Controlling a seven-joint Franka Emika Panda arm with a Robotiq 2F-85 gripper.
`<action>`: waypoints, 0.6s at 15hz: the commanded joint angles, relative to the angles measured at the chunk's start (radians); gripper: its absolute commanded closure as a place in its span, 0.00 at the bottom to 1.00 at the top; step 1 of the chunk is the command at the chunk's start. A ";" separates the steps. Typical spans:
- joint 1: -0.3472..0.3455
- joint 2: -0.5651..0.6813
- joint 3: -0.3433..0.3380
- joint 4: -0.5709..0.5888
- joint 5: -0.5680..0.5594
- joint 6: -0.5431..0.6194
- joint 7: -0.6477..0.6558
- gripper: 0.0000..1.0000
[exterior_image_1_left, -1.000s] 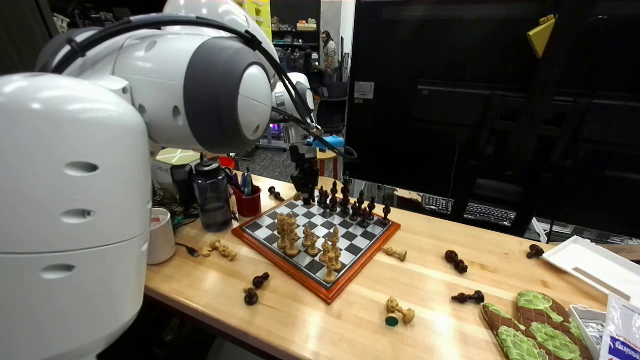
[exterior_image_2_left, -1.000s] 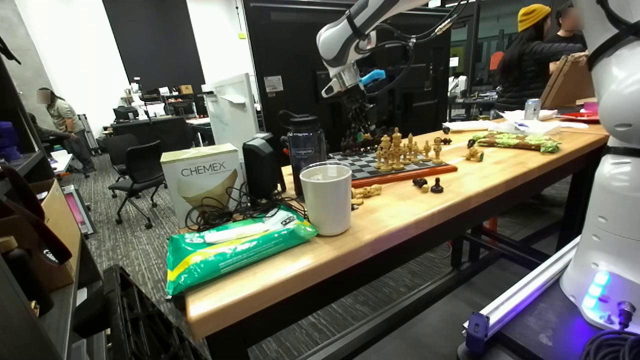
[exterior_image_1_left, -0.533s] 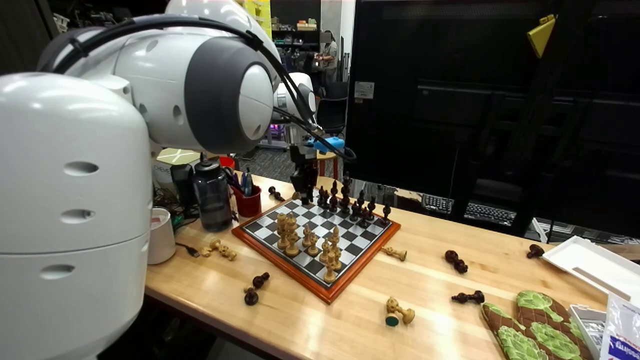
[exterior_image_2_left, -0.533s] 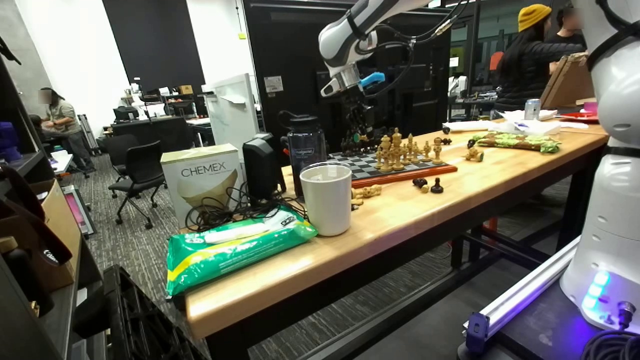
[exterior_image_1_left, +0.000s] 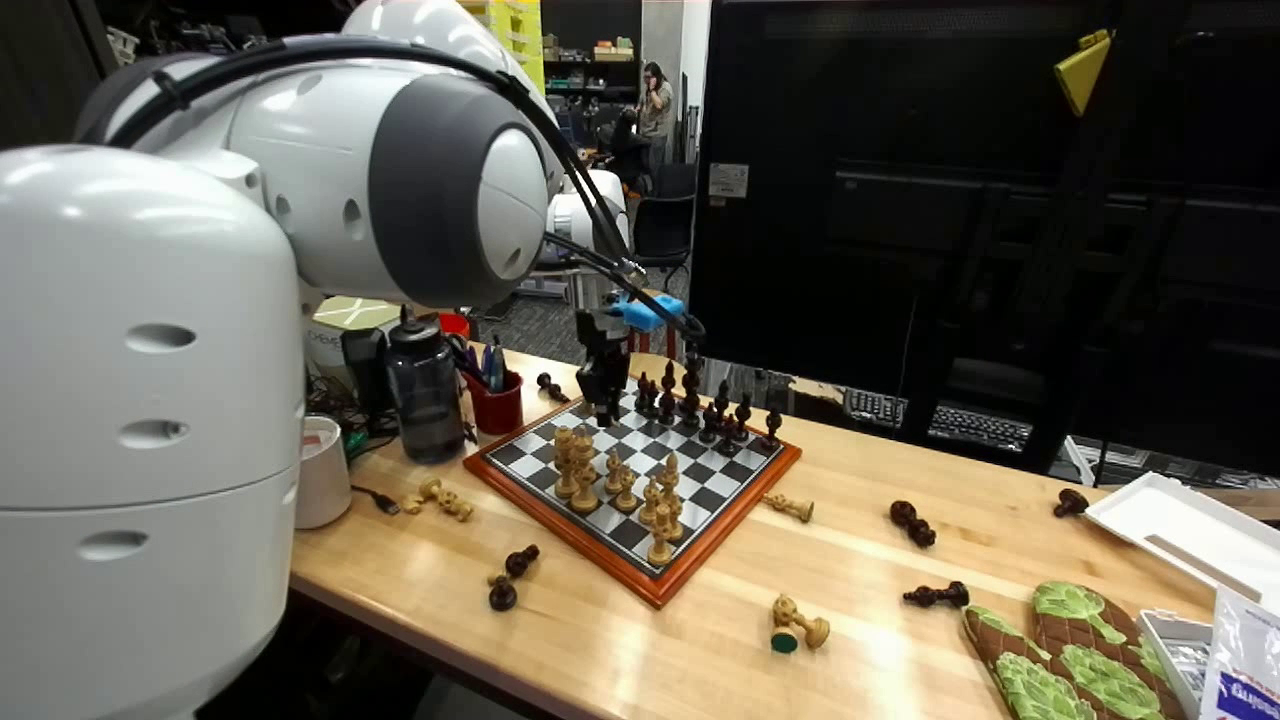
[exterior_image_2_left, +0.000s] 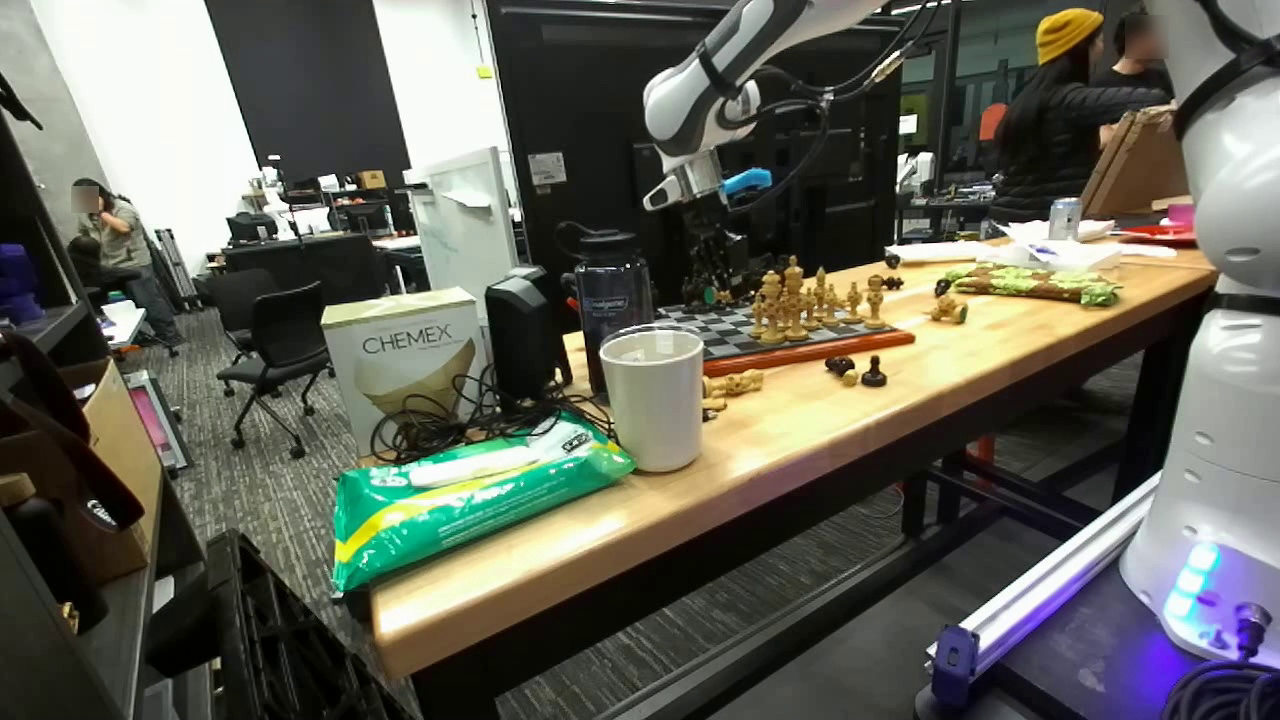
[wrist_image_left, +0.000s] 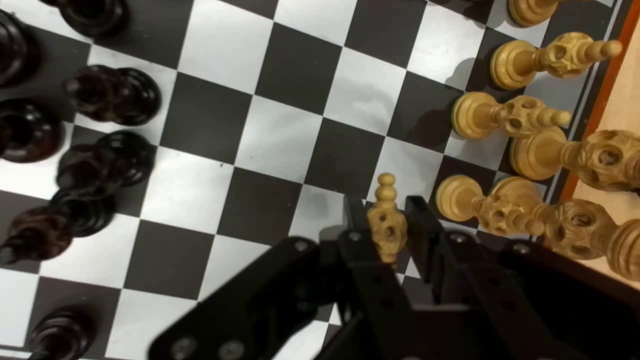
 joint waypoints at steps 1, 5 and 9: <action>-0.015 -0.045 0.009 -0.087 0.023 0.045 -0.031 0.94; -0.016 -0.036 0.009 -0.115 0.024 0.053 -0.029 0.94; -0.016 -0.034 0.009 -0.122 0.022 0.045 -0.030 0.40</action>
